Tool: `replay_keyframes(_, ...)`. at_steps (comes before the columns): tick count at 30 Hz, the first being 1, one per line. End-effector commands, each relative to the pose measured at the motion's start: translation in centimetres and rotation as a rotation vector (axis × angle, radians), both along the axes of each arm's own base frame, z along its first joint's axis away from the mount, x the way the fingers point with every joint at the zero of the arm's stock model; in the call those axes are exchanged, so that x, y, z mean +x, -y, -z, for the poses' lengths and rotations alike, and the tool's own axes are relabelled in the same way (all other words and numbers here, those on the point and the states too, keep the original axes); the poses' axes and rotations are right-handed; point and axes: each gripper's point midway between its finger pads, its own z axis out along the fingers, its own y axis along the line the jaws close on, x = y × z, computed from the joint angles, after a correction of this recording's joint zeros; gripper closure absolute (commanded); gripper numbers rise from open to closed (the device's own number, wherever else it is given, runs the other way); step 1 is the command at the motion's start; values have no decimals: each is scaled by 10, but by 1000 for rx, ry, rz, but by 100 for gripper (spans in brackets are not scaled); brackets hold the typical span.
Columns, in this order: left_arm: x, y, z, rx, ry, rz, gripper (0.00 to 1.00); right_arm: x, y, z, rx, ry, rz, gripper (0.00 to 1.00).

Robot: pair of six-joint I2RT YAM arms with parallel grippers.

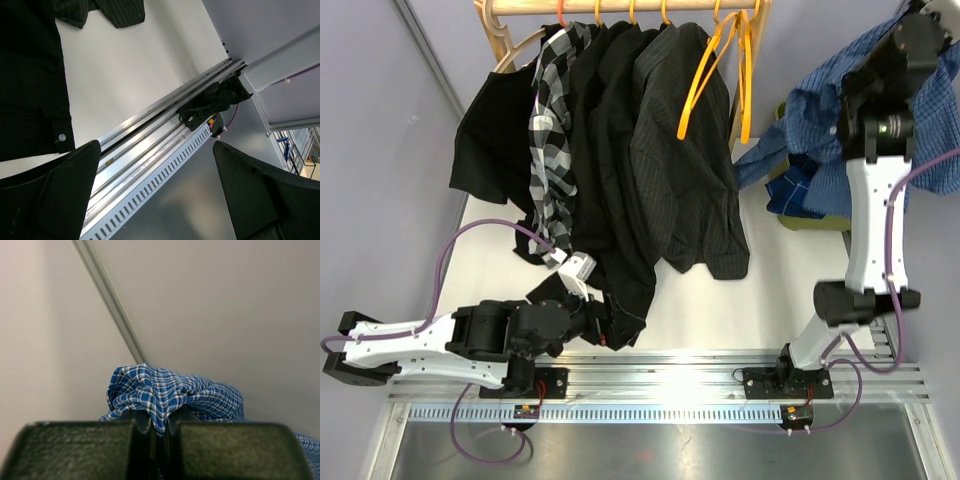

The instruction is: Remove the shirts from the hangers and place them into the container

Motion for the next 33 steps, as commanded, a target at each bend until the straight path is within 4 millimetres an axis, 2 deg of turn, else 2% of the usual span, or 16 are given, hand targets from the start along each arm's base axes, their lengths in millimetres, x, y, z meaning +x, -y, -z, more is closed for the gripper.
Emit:
replay_keyframes(1, -6, 0, -31, -90, -17, 22, 1, 20, 16, -35, -2, 169, -57, 100)
replay_keyframes(2, -5, -2, -33, -92, -25, 11, 1, -3, 34, -65, -12, 283, -24, 100)
replay_keyframes(3, -4, -4, -32, -86, -29, 2, 1, 11, 38, -65, -16, 311, -24, 100)
replay_keyframes(5, -2, -7, -31, -80, -39, -17, 1, -11, 52, -92, -20, 494, 23, 100)
replay_keyframes(7, -3, -5, -31, -87, -48, -19, 1, -18, 59, -98, -13, 583, 31, 100)
replay_keyframes(9, -3, -2, -29, -77, -53, -18, 1, -43, 66, -118, -13, 767, 27, 100)
replay_keyframes(13, -2, 3, -31, -80, -54, -26, 1, -51, 80, -133, -7, 915, -16, 100)
replay_keyframes(14, -2, 5, -32, -76, -52, -26, 1, -24, 86, -118, 12, 846, -29, 100)
replay_keyframes(18, 0, 8, -26, -77, -46, -35, 1, 34, 94, -68, 57, 668, -60, 100)
replay_keyframes(19, 0, 8, -27, -86, -49, -37, 1, 71, 101, -19, 88, 553, -57, 100)
replay_keyframes(20, -1, 8, -26, -87, -50, -32, 1, 73, 101, -12, 86, 560, -61, 100)
replay_keyframes(24, -4, 7, -20, -92, -71, -25, 1, 133, 101, 93, 177, 321, -121, 100)
replay_keyframes(29, -5, 5, -13, -113, -94, -31, 1, 182, 92, 198, 298, 98, -200, 100)
replay_keyframes(30, -5, 5, -12, -119, -98, -33, 1, 192, 86, 189, 297, 82, -250, 100)
replay_keyframes(32, -6, 5, -10, -118, -105, -32, 1, 217, 84, 271, 392, -197, -250, 100)
replay_keyframes(33, -6, 4, -9, -117, -107, -31, 1, 223, 75, 243, 386, -182, -311, 100)
